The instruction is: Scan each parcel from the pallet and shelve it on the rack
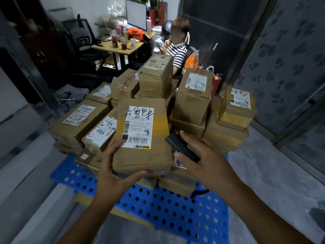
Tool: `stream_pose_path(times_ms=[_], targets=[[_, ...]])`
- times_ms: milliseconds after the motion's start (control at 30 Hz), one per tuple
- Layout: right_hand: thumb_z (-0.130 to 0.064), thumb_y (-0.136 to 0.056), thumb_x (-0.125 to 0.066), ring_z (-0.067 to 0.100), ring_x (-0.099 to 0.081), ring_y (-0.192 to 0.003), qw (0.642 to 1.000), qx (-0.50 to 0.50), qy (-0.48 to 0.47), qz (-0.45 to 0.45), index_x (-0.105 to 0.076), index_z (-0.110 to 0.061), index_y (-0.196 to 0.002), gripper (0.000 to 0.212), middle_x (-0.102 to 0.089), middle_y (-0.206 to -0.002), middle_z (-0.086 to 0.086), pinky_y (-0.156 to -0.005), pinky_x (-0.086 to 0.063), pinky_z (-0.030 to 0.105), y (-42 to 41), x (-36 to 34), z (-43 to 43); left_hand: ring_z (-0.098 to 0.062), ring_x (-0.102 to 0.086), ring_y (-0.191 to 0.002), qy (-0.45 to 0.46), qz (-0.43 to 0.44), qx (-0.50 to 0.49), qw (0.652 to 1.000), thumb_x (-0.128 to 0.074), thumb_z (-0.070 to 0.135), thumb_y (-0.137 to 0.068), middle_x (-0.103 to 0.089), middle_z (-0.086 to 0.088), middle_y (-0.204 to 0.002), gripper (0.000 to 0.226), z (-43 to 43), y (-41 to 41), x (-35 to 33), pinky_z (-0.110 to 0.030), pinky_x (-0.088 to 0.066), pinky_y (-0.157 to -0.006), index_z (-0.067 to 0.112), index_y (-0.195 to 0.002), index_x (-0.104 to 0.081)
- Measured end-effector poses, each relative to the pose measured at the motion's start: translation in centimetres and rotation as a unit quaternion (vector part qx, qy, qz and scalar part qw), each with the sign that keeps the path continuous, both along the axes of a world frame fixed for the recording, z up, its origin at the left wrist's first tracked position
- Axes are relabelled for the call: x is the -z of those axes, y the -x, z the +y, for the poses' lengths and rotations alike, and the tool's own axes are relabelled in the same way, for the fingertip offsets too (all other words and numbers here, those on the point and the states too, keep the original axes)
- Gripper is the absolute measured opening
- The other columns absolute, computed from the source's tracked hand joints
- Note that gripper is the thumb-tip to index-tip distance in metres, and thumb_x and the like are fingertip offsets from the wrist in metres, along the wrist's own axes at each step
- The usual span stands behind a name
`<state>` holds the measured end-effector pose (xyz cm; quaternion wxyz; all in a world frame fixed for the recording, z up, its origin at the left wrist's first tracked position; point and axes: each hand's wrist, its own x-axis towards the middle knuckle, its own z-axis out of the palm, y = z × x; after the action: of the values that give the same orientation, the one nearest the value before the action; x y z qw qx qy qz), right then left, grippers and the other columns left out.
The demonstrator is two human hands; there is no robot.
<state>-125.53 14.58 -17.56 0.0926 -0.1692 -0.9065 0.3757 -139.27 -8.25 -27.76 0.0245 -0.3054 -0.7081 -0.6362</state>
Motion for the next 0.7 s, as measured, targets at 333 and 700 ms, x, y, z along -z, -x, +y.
stream_pose_path(times_ms=[333, 700], targets=[[-0.070, -0.079, -0.058, -0.030, -0.037, -0.110, 0.982, -0.182, 0.051, 0.004, -0.037, -0.062, -0.140, 0.065, -0.035, -0.127, -0.050, -0.088, -0.041, 0.006, 0.1, -2.2, -1.1, -0.020, -0.052, -0.136, -0.020, -0.025, -0.184, 0.982, -0.095, 0.055, -0.061, -0.047, 0.010, -0.149, 0.102, -4.4, -5.0, -1.3, -0.048, -0.059, -0.096, 0.037, -0.147, -0.041], [-0.083, -0.075, -0.036, -0.001, -0.044, -0.103, 0.897, -0.376, -0.230, -0.038, -0.019, -0.062, -0.145, 0.075, -0.044, -0.105, -0.025, -0.080, -0.048, 0.032, 4.3, -7.0, -13.5, -0.039, -0.030, -0.152, 0.207, 0.256, -0.331, 0.884, -0.081, 0.061, -0.075, -0.022, -0.023, -0.166, 0.100, -21.5, -6.3, -4.8, -0.059, -0.046, -0.108, 0.028, -0.154, -0.029]])
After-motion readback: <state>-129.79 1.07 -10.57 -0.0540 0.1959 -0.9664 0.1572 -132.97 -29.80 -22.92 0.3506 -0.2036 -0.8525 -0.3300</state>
